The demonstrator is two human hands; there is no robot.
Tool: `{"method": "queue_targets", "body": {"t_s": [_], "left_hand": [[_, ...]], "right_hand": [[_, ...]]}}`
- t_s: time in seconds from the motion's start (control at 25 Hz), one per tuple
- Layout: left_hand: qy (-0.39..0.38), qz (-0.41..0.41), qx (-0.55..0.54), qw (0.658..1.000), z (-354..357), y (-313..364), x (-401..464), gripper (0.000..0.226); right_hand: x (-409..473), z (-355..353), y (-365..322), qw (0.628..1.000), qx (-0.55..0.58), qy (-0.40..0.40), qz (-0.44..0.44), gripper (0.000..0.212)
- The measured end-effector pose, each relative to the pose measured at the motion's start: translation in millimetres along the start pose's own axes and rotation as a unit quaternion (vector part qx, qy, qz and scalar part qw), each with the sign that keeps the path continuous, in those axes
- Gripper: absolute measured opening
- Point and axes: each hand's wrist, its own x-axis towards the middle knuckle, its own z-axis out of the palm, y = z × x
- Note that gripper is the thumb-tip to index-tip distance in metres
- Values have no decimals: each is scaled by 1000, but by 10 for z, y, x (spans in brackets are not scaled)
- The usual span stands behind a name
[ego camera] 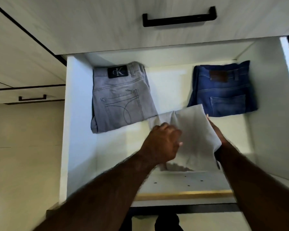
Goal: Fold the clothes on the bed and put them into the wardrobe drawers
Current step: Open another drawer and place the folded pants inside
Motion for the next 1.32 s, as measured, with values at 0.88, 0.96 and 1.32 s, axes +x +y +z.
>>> {"method": "queue_targets", "body": {"t_s": [0.88, 0.96, 1.32], "left_hand": [[-225, -193, 137, 945, 408, -100, -517, 106], [-200, -178, 88, 959, 284, -6, -567, 95], [-68, -160, -6, 985, -500, 788, -1104, 88]], "right_hand": [[-221, -90, 507, 710, -673, -34, -204, 111], [-350, -79, 381, 740, -637, -47, -211, 96], [-1744, -101, 356, 795, -508, 8, -333, 66]]}}
